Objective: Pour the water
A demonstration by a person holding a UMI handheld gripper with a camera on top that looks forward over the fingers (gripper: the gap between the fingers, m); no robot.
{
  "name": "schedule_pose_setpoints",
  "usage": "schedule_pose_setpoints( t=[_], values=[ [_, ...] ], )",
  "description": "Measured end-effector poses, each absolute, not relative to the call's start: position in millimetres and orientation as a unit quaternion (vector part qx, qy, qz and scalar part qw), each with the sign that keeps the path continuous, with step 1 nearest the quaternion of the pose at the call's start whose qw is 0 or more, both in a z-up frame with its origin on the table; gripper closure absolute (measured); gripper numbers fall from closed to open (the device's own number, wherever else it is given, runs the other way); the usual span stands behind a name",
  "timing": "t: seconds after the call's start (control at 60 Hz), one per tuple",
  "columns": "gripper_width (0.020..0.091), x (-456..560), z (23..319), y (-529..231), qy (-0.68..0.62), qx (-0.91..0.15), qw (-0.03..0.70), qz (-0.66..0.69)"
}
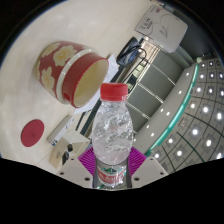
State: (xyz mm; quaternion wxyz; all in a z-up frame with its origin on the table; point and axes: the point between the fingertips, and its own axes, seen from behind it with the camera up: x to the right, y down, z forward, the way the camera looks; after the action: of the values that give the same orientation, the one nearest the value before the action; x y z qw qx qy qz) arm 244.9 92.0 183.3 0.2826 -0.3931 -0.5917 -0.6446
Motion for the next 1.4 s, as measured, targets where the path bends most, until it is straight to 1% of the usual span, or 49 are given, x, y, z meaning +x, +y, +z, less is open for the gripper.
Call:
schedule_pose_setpoints(
  t=[0.083, 0.133, 0.233, 0.283, 0.45, 0.567, 0.65, 0.8, 0.967, 1.033, 1.067, 1.15, 1.317, 1.333, 1.35, 1.367, 1.4],
  values=[
    [0.0721, 249, 183, 92, -0.583, -0.415, 0.293, -0.634],
    [0.0724, 252, 184, 89, -0.57, -0.445, 0.312, -0.616],
    [0.0721, 258, 191, 80, -0.515, -0.529, 0.378, -0.559],
    [0.0722, 260, 201, 75, -0.482, -0.569, 0.413, -0.523],
    [0.0723, 265, 227, 55, -0.345, -0.691, 0.522, -0.362],
    [0.0722, 256, 227, 50, -0.252, -0.751, 0.578, -0.196],
    [0.072, 264, 209, 51, -0.193, -0.786, 0.578, -0.103],
    [0.072, 268, 150, 62, -0.12, -0.82, 0.558, 0.03],
    [0.0722, 283, 90, 62, -0.109, -0.835, 0.535, 0.072],
    [0.072, 283, 70, 57, -0.104, -0.84, 0.527, 0.075],
    [0.0718, 282, 73, 57, -0.104, -0.828, 0.545, 0.083],
    [0.0706, 285, 72, 56, -0.112, -0.823, 0.551, 0.081],
    [0.0554, 289, 74, 54, -0.104, -0.821, 0.556, 0.079],
    [0.0526, 290, 72, 54, -0.102, -0.824, 0.553, 0.077],
    [0.0476, 292, 71, 54, -0.1, -0.827, 0.548, 0.075],
    [0.042, 293, 70, 53, -0.098, -0.83, 0.544, 0.072],
    [0.0285, 295, 69, 52, -0.095, -0.834, 0.54, 0.067]
  ],
)
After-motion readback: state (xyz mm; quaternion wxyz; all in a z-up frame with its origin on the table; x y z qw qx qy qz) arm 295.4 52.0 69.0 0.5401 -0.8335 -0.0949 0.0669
